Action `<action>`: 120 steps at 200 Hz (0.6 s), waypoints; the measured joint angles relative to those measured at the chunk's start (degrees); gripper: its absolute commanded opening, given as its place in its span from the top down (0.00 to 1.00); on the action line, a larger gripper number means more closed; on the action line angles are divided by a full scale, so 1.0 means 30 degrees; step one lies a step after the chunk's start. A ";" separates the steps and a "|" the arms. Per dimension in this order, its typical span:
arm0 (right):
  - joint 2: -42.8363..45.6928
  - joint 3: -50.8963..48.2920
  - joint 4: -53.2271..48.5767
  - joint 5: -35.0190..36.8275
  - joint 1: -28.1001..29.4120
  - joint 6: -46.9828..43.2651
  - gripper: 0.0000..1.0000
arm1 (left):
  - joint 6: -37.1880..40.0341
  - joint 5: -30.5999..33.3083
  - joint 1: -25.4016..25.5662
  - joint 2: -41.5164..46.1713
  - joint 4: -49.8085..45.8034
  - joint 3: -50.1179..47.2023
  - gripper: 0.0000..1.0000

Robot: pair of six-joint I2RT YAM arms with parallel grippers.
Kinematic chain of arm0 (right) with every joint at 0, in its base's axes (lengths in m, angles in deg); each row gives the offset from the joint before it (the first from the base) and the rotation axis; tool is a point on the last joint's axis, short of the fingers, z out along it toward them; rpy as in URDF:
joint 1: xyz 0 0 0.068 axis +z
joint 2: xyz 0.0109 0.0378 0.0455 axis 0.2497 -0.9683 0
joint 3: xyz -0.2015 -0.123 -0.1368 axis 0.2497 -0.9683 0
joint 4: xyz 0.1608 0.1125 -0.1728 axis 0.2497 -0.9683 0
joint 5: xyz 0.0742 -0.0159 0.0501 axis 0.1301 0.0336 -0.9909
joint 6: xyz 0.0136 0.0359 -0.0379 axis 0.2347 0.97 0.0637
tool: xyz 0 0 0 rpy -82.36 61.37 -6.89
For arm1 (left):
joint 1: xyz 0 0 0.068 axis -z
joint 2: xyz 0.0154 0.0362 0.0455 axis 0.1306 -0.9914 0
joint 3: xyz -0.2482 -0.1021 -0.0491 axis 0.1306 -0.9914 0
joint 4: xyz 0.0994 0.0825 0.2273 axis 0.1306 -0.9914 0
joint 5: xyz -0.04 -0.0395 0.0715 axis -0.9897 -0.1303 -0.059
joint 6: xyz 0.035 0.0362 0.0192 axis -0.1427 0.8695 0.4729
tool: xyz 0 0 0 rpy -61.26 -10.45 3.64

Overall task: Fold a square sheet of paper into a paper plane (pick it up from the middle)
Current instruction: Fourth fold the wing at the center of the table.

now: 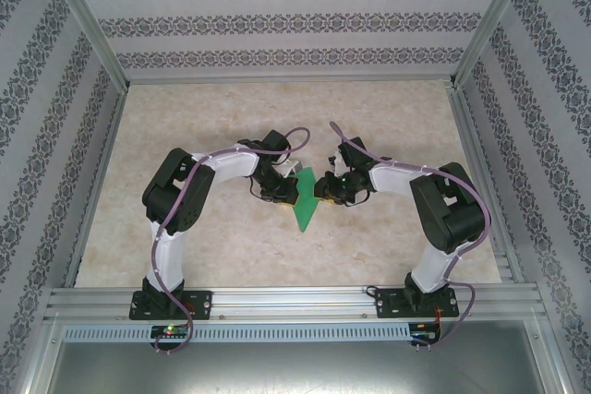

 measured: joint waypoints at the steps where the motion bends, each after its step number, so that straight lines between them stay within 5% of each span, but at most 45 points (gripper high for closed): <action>1: 0.0000 0.0000 0.0036 -0.0029 0.0000 0.0022 0.72 | 0.0000 0.0000 0.0000 0.0000 0.0000 0.0000 0.92; 120: 0.0022 -0.1603 0.2477 -0.1902 0.0000 0.1151 0.76 | 0.0000 -0.0051 -0.0007 0.0000 0.0029 -0.0007 0.91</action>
